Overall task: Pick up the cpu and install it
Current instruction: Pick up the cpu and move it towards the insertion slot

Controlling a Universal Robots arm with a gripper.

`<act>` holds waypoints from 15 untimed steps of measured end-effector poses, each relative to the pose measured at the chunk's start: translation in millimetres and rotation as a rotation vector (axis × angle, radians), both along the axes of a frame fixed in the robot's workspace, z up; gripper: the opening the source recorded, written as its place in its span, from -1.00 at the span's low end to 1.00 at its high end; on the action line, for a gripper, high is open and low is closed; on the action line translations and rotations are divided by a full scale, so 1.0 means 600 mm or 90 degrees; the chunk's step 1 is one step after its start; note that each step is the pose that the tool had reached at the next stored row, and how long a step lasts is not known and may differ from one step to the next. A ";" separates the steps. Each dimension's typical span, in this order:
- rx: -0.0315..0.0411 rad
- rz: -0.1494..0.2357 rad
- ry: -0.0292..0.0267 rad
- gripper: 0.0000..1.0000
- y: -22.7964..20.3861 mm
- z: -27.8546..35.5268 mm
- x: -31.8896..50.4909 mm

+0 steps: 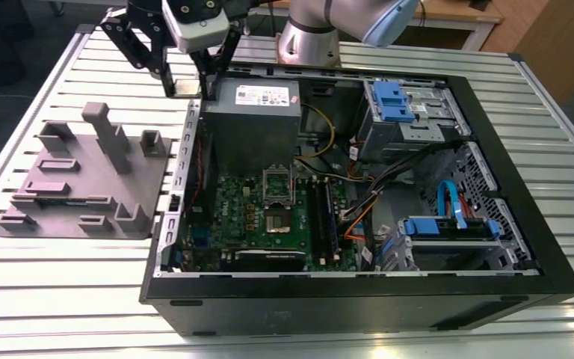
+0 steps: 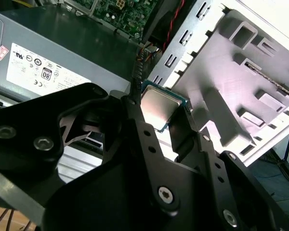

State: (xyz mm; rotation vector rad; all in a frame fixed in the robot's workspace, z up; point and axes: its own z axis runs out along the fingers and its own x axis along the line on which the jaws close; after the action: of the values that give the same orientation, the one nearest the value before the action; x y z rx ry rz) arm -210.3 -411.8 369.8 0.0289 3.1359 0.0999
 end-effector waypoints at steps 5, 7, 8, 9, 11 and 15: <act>0.0000 0.000 0.0000 -0.05 0.0000 0.000 0.003; 0.0000 0.000 0.0000 -0.05 0.0000 0.000 0.005; 0.0000 0.000 0.0000 -0.05 0.0000 0.000 0.006; 0.0000 0.000 0.0000 -0.05 0.0000 0.000 0.007; 0.0000 0.000 0.0000 -0.05 0.0000 0.000 0.009; 0.0000 0.000 -0.0001 -0.05 0.0000 0.000 0.012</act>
State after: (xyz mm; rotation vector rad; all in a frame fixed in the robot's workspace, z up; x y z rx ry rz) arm -203.2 -411.8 369.8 0.0290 3.1358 0.0999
